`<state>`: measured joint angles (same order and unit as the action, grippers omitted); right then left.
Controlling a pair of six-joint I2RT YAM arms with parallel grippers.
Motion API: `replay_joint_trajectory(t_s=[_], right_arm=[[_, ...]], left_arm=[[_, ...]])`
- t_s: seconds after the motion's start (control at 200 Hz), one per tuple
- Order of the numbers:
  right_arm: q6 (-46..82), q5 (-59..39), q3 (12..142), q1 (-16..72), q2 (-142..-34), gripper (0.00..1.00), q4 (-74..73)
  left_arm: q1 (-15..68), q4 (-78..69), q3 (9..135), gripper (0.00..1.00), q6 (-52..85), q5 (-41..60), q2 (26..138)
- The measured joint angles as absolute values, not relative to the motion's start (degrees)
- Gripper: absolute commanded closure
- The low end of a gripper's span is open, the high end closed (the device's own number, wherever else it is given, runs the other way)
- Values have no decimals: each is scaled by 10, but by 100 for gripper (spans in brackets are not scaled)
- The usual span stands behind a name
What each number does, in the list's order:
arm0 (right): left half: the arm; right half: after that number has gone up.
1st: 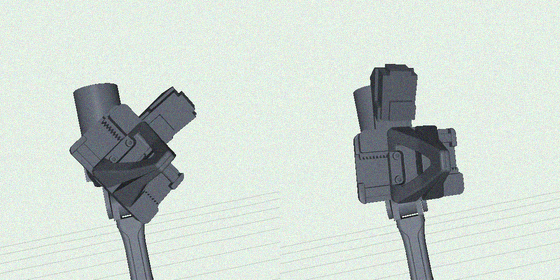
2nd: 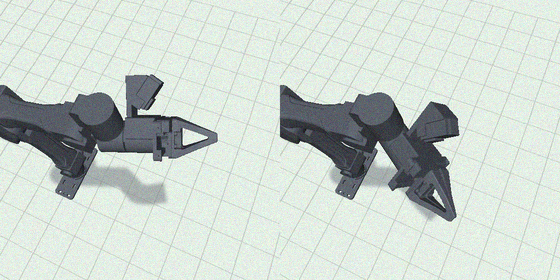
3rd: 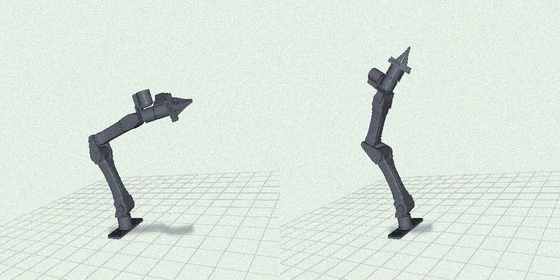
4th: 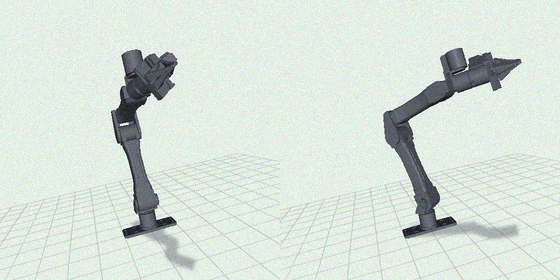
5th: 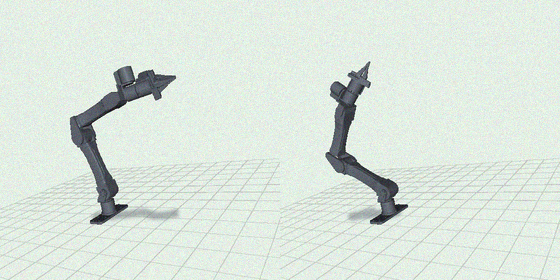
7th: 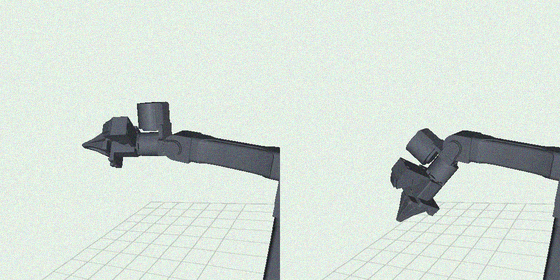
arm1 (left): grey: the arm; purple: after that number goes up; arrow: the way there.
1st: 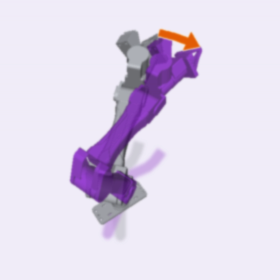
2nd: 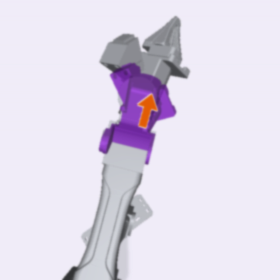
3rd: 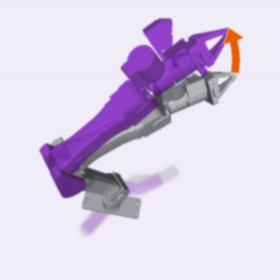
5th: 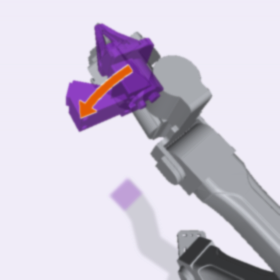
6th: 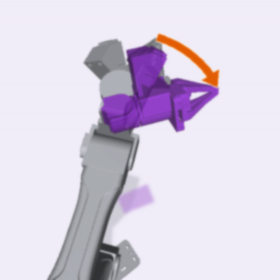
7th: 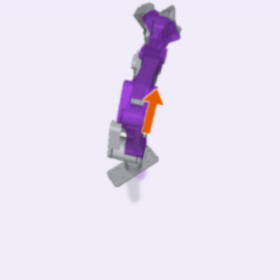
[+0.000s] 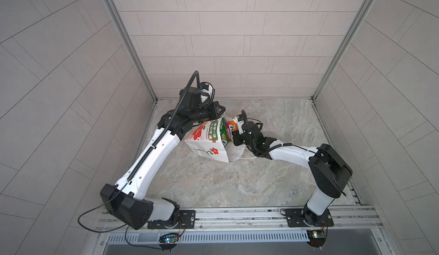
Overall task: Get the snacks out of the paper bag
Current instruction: 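Lift the orange candy pack out of the bag with the right gripper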
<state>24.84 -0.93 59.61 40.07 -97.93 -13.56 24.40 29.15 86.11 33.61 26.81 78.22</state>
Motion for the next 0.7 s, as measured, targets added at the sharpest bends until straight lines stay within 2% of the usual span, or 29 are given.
replay_joint_trajectory(t_s=[0.22, 0.7], right_arm=[[249, -16, 577, 399, -962, 100, -136], [239, -91, 523, 383, -824, 100, -72]], left_arm=[[244, 297, 861, 100, 329, 247, 782], [245, 306, 861, 100, 321, 185, 782]])
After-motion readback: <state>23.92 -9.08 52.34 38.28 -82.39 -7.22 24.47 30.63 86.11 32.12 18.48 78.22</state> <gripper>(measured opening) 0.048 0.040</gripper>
